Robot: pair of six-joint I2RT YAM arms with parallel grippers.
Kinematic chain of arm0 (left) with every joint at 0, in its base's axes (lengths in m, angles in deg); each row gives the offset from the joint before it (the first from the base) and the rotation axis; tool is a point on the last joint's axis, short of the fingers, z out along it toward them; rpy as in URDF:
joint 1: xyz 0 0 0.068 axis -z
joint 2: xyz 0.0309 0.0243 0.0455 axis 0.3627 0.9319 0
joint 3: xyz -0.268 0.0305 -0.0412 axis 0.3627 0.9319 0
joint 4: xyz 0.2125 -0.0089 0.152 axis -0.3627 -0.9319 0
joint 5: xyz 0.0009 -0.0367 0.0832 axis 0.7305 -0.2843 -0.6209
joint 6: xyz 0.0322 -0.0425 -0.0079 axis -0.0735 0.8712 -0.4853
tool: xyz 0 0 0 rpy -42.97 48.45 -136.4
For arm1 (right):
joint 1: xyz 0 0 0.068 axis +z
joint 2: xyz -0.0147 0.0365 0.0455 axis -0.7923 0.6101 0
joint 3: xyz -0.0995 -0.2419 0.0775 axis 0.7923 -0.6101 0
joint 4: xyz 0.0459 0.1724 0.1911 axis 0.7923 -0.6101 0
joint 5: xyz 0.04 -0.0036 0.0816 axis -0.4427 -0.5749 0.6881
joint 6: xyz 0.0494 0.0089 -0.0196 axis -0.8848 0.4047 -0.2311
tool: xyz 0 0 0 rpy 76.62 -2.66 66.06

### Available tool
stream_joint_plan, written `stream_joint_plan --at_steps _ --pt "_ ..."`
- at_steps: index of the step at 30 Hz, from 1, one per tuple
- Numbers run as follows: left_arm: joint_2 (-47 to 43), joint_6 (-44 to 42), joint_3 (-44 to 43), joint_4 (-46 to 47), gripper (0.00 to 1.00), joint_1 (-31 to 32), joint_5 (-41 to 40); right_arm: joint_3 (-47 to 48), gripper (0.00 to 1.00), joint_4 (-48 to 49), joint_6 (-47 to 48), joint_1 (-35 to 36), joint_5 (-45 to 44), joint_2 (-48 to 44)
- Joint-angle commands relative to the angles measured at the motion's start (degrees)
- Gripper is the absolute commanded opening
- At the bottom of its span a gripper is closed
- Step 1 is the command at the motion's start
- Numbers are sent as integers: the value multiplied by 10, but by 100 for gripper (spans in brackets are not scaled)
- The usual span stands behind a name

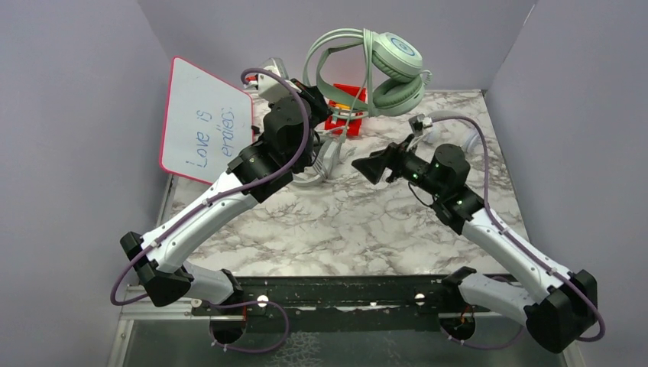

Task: Wrap the headphones
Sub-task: Wrap the headphones cable around the headphones.

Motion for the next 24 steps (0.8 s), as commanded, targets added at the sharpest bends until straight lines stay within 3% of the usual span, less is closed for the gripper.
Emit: stream_joint_plan --at_steps 1,5,7,12,24 --pt "-31 11 -17 57 0 1 10 32 90 -251 -253 -2 -160 -46" --pt "-31 5 -11 64 0 1 8 53 91 -368 -477 -3 -196 -60" --pt "-32 6 -7 66 0 1 7 76 89 -412 -553 -3 -150 -39" --pt "-29 5 1 72 0 1 8 64 84 -363 -707 9 -15 9" --pt "-28 -2 15 76 0 2 17 60 84 -276 -811 12 -31 75"
